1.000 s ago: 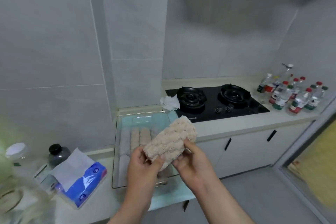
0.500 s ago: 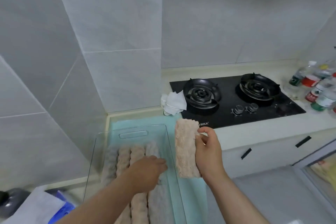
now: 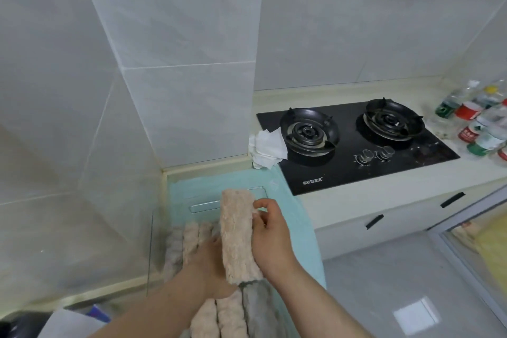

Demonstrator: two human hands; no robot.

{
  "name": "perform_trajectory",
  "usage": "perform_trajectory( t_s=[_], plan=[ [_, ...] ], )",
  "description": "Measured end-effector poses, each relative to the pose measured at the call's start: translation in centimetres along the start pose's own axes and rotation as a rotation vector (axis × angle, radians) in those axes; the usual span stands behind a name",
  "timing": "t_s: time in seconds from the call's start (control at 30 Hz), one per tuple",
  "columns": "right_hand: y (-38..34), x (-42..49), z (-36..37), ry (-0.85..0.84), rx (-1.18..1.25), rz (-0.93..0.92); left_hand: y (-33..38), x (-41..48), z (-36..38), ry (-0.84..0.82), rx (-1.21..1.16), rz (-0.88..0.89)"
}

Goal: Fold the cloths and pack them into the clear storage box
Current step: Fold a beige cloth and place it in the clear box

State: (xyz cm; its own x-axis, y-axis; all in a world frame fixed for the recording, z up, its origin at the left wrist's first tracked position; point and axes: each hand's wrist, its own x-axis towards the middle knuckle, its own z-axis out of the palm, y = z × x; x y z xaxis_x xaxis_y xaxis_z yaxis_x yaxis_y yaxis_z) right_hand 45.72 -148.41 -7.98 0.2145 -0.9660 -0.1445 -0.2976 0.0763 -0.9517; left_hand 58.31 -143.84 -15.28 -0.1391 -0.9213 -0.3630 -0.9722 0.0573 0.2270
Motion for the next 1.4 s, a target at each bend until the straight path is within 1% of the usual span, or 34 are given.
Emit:
perform_trajectory(
  t_s=[0.03, 0.07, 0.13, 0.2, 0.3, 0.43, 0.53, 0.63, 0.77, 0.93, 1.0, 1.03, 1.07, 1.13, 1.17, 1.2, 1.3, 1.4],
  plan=[
    [0.6, 0.3, 0.7, 0.01, -0.013, 0.021, -0.6, -0.3, 0.0, 0.006, -0.079, -0.018],
    [1.2, 0.7, 1.2, 0.032, -0.027, 0.039, -1.0, -0.6, 0.0, 0.029, -0.108, -0.008],
    [2.3, 1.4, 1.9, 0.064, -0.069, 0.042, -1.8, -1.1, 0.0, 0.029, 0.028, 0.065],
    [3.3, 1.9, 2.4, 0.065, -0.091, 0.061, -2.0, -1.5, -0.3, -0.006, 0.106, 0.05],
    [5.0, 1.9, 3.2, 0.047, -0.114, 0.131, -1.9, -1.8, -0.7, -0.066, 0.144, 0.001],
    [6.8, 2.4, 4.2, 0.019, -0.151, 0.173, -2.4, -2.2, -0.4, -0.147, 0.206, 0.006],
    [7.9, 2.9, 4.9, -0.025, -0.167, 0.214, -2.5, -2.4, -0.5, -0.177, 0.254, 0.016],
    [9.1, 3.2, 5.2, -0.048, -0.221, 0.218, -2.4, -2.6, -0.6, -0.205, 0.248, 0.025],
    [9.4, 3.6, 5.5, -0.043, -0.282, 0.209, -2.5, -2.6, -0.4, -0.199, 0.224, 0.024],
    [9.8, 3.3, 6.0, -0.06, -0.515, 0.164, -2.3, -2.6, -0.4, -0.169, 0.191, 0.041],
    [9.4, 2.7, 5.7, -0.078, -0.56, 0.154, -2.2, -2.5, -0.3, -0.165, 0.182, 0.044],
    [9.3, 2.6, 5.5, -0.073, -0.498, 0.163, -2.2, -2.5, -0.3, -0.161, 0.178, 0.044],
    [9.2, 2.3, 5.1, -0.082, -0.332, 0.193, -2.1, -2.5, -0.3, -0.157, 0.174, 0.043],
    [8.7, 1.8, 4.8, -0.103, 0.089, 0.304, -2.0, -2.4, -0.3, -0.153, 0.172, 0.042],
    [8.5, 1.6, 4.7, -0.119, 0.249, 0.333, -1.9, -2.4, -0.3, -0.157, 0.173, 0.041],
    [8.3, 1.6, 4.6, -0.125, 0.323, 0.352, -1.8, -2.4, -0.3, -0.162, 0.173, 0.038],
    [8.5, 1.7, 4.7, -0.126, 0.394, 0.361, -1.5, -2.7, -0.7, -0.174, 0.122, 0.041],
    [9.6, 1.7, 4.6, -0.145, 0.395, 0.372, -0.9, -3.3, -1.2, -0.103, -0.064, -0.006]
  ],
)
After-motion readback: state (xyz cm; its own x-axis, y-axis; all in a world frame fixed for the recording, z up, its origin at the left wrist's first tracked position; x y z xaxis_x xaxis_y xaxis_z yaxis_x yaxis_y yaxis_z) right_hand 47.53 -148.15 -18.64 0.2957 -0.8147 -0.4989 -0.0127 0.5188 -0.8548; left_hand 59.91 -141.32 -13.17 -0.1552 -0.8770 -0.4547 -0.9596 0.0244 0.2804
